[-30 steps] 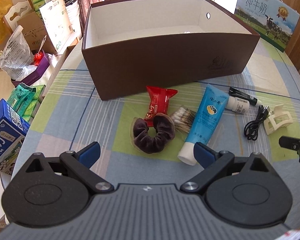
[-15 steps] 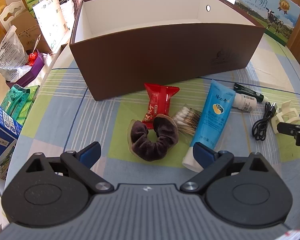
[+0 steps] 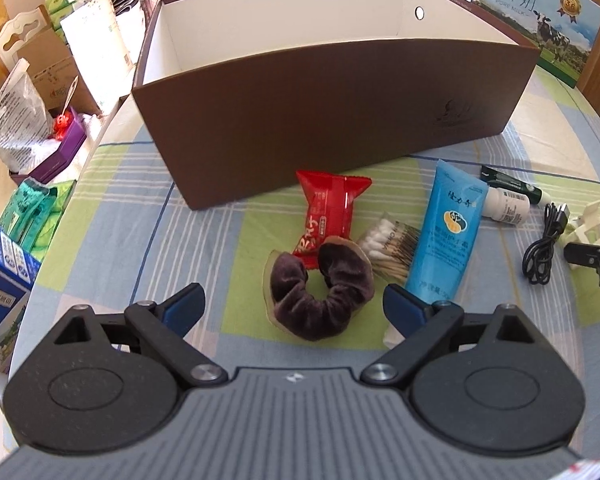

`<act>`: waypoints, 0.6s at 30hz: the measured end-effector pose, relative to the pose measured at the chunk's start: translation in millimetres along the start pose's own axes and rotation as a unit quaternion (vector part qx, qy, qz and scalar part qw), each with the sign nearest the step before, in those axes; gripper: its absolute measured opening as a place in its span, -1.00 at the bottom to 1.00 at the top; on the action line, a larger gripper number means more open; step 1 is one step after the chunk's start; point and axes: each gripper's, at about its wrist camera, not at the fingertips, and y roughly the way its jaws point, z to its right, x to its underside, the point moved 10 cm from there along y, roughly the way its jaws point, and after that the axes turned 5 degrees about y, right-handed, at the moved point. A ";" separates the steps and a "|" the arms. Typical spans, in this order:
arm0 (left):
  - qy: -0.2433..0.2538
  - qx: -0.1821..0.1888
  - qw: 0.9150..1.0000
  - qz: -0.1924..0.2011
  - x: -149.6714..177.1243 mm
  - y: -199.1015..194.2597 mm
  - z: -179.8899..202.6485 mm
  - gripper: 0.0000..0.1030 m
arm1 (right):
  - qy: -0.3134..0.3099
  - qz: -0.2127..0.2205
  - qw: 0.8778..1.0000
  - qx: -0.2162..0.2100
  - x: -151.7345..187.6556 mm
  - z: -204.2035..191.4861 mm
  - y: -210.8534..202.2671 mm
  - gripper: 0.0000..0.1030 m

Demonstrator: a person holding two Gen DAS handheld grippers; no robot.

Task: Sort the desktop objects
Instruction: 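Grasp the velvet scrunchie with the left gripper while the right grasps the white claw clip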

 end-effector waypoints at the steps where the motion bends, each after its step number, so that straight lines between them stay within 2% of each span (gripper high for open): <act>1: 0.003 -0.001 1.000 0.001 -1.2 2.1 -0.2 0.68 | 0.002 0.000 1.000 0.001 0.8 1.0 -0.9 0.62; 4: 0.008 0.004 1.000 0.004 -4.3 10.0 -1.1 0.60 | 0.005 -0.002 1.000 0.004 2.2 4.4 -2.8 0.62; 6: 0.009 0.013 1.000 0.002 -4.3 16.4 -0.9 0.36 | 0.006 -0.003 1.000 0.005 3.0 5.6 -3.6 0.62; 7: 0.009 0.017 1.000 0.000 -3.5 19.0 -1.1 0.31 | 0.006 -0.003 1.000 0.006 3.5 6.0 -4.2 0.62; 9: 0.004 0.038 0.999 0.005 -2.9 20.6 0.8 -0.05 | 0.005 -0.002 1.000 0.007 4.4 6.5 -5.2 0.62; 12: 0.002 0.054 0.998 0.013 -2.1 18.2 3.2 -0.30 | 0.003 -0.001 1.000 0.007 5.9 6.8 -6.5 0.62; 18: 0.010 0.053 0.998 0.023 0.9 7.3 2.0 -0.58 | 0.000 -0.004 1.000 0.005 9.2 6.0 -10.3 0.61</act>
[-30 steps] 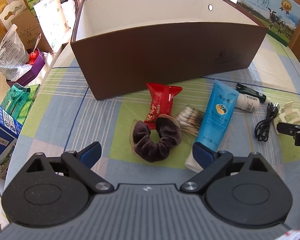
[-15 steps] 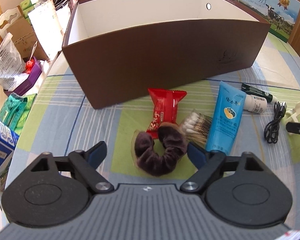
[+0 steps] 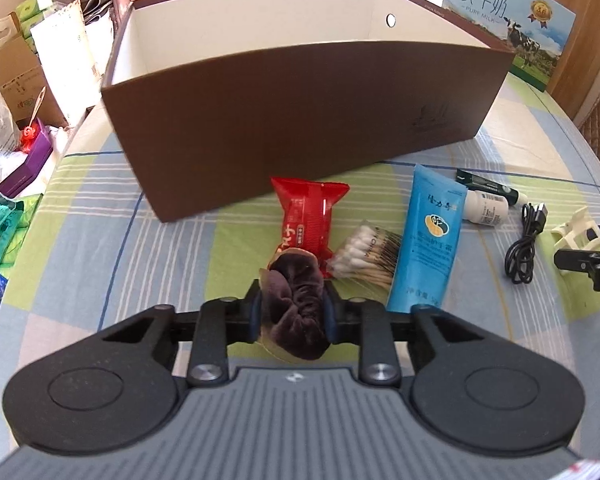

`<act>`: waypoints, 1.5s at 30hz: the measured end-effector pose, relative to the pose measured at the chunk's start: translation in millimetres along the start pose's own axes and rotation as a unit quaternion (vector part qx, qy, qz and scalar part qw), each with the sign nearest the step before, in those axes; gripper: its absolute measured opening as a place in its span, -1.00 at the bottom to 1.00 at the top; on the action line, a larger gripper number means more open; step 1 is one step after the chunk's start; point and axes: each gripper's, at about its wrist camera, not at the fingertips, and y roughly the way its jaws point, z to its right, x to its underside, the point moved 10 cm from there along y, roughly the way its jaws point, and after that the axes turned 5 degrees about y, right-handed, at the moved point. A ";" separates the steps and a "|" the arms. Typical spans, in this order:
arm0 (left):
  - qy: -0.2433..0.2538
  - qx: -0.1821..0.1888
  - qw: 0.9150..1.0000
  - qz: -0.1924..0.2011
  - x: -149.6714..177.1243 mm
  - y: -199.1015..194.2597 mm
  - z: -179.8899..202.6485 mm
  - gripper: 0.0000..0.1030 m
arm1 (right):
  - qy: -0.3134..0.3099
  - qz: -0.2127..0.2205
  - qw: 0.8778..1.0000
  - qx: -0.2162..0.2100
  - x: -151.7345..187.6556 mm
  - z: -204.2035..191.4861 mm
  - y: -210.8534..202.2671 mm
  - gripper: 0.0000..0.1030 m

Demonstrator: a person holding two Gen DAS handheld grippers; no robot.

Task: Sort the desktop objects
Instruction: 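Grasp the velvet scrunchie with the left gripper while the right grasps the white claw clip, then carry the scrunchie and claw clip over the brown box with both tools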

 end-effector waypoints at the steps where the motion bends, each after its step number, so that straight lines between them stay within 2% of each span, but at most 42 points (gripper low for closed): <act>1: -0.002 -0.001 1.000 -0.001 1.2 -2.2 -1.3 -0.58 | 0.001 -0.001 1.000 -0.002 0.9 -0.2 -1.2 0.61; 9: -0.009 -0.003 1.000 0.010 5.6 -29.7 -3.5 -0.58 | 0.009 0.007 1.000 -0.020 -2.7 -6.3 -19.6 0.61; 19: -0.013 -0.002 0.999 0.039 -15.1 -58.0 1.8 -0.58 | -0.008 0.038 0.997 -0.064 -35.4 -35.0 -53.4 0.61; 33: -0.003 -0.004 0.996 0.087 -74.7 -76.2 -2.7 -0.58 | -0.053 0.085 0.985 -0.140 -103.4 -97.3 -83.2 0.61; 39: -0.001 0.003 0.995 0.096 -107.4 -70.6 -10.4 -0.58 | -0.072 0.107 0.980 -0.154 -142.9 -117.2 -80.2 0.61; 45: 0.011 0.017 0.994 0.103 -146.8 -55.8 -11.6 -0.57 | -0.078 0.116 0.977 -0.161 -182.9 -129.5 -60.1 0.61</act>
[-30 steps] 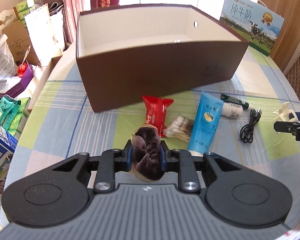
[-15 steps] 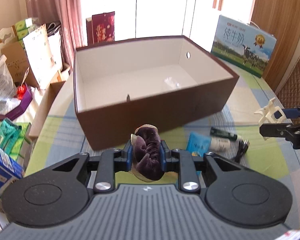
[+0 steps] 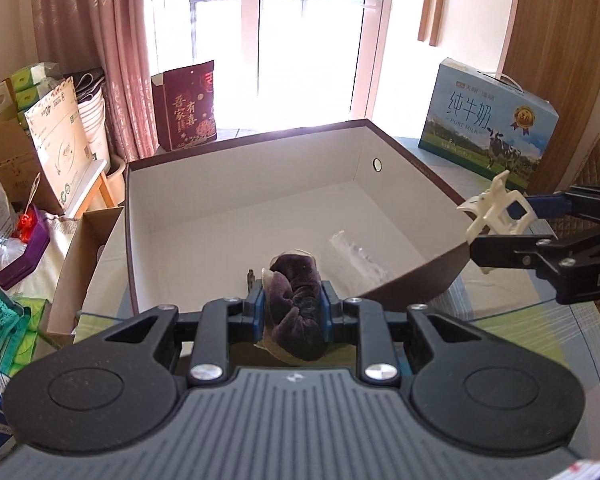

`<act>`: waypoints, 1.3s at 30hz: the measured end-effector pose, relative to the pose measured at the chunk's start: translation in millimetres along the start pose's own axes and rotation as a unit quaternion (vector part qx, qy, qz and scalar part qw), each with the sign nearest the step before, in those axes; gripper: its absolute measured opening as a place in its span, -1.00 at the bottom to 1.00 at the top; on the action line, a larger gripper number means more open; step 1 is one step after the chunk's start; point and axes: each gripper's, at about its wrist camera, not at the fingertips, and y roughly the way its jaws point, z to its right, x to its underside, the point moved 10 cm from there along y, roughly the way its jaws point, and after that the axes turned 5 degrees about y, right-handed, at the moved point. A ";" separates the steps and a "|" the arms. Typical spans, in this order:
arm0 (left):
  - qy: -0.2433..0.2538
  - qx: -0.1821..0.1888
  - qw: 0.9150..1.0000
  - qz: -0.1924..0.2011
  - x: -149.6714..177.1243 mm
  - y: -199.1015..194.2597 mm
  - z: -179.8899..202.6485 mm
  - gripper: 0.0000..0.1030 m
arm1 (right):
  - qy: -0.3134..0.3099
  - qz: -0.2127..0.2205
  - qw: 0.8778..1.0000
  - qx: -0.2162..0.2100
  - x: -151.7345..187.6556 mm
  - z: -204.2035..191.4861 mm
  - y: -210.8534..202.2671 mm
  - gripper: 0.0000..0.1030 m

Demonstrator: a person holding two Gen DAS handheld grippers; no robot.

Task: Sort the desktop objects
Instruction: 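Carry the scrunchie and claw clip over the brown box with both tools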

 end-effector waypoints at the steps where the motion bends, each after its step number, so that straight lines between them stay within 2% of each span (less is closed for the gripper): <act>1: -0.001 0.003 1.000 -0.002 -4.6 5.2 -0.7 -0.57 | 0.000 -0.001 1.000 -0.001 -4.8 1.7 7.0 0.61; 6: -0.001 0.018 1.000 -0.014 -24.0 33.7 -2.5 -0.57 | 0.017 -0.025 1.000 -0.002 -18.5 15.0 46.8 0.61; 11: -0.014 0.030 0.999 -0.043 -33.2 68.9 -9.3 -0.57 | 0.038 -0.056 0.998 -0.003 -28.2 28.6 85.1 0.62; 15: -0.022 0.031 0.997 -0.071 -35.4 98.2 -17.5 -0.57 | 0.036 -0.084 0.996 0.005 -33.4 37.9 113.1 0.61; 26: -0.051 0.027 0.992 -0.114 -44.7 163.2 -33.2 -0.56 | 0.031 -0.153 0.987 0.028 -38.7 59.4 177.1 0.61; 34: -0.059 0.017 0.988 -0.144 -38.9 196.9 -43.8 -0.53 | -0.059 -0.179 0.980 0.062 -33.1 51.8 202.1 0.62; 39: -0.036 0.005 0.988 -0.148 -41.7 203.6 -42.2 -0.50 | -0.100 -0.175 0.976 0.084 -28.6 53.5 212.9 0.61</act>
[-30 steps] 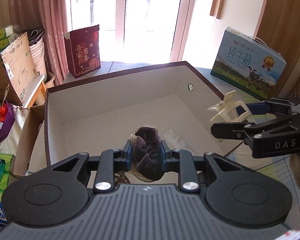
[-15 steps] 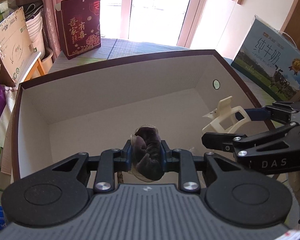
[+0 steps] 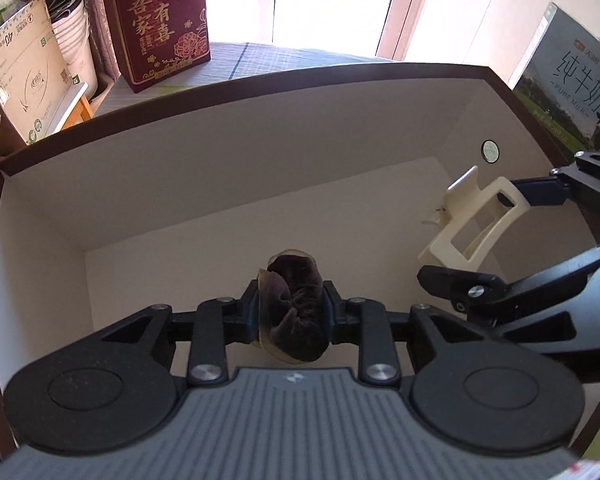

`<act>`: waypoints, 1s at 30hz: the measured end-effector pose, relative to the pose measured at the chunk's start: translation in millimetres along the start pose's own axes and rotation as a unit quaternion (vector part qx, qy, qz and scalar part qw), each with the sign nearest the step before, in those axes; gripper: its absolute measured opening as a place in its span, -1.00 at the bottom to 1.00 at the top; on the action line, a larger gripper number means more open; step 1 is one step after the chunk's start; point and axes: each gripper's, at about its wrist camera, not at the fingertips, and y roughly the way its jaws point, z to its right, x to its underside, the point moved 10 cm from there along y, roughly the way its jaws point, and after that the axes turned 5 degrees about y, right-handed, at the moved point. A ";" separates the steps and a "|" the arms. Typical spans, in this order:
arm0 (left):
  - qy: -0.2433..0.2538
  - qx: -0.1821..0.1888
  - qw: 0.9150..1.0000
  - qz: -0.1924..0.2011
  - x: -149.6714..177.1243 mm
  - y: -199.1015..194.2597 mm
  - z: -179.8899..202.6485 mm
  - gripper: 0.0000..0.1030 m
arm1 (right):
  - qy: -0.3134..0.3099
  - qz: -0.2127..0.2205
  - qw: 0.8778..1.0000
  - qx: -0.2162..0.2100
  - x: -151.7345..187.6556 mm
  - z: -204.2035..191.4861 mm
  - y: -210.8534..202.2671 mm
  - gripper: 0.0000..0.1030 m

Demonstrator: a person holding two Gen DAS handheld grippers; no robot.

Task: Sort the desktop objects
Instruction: 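Carry the scrunchie and claw clip over the brown box with both tools, then open both grippers to drop scrunchie and claw clip into the box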

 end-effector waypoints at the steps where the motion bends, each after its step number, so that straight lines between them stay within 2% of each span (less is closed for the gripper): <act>1: -0.004 0.003 1.000 0.000 -0.8 0.6 -0.5 -0.50 | -0.002 0.002 1.000 0.004 0.3 1.3 1.5 0.61; 5: -0.007 0.002 1.000 -0.005 -1.6 4.4 -1.7 -0.46 | -0.024 0.001 1.000 0.017 3.7 0.1 4.1 0.62; 7: -0.005 0.002 1.000 -0.006 -0.6 4.5 -0.9 -0.37 | -0.029 0.000 0.999 0.019 5.0 -0.4 4.6 0.62; 10: -0.008 -0.009 1.000 0.001 -1.1 1.4 -4.5 -0.14 | -0.033 0.008 0.999 0.021 4.3 -1.0 2.2 0.64; 12: -0.009 -0.016 1.000 0.006 -2.0 -1.0 -6.6 0.15 | -0.039 0.020 0.999 0.015 3.2 -3.0 -2.4 0.78; 13: -0.010 -0.019 1.000 0.008 -2.5 -2.6 -7.1 0.22 | -0.042 0.028 0.999 0.014 1.4 -3.8 -4.5 0.83; 19: -0.015 -0.027 0.999 0.015 -3.2 -14.0 -7.6 0.42 | -0.026 0.045 0.999 0.007 -0.1 -1.6 -14.8 0.93; 21: -0.017 -0.036 0.999 0.015 -2.8 -18.0 -9.2 0.64 | -0.016 0.051 0.999 0.004 -1.2 -0.1 -18.6 0.96; 30: -0.021 -0.037 0.999 0.028 2.8 -41.9 -4.5 0.94 | 0.020 0.067 0.997 -0.015 9.8 3.3 -43.5 0.96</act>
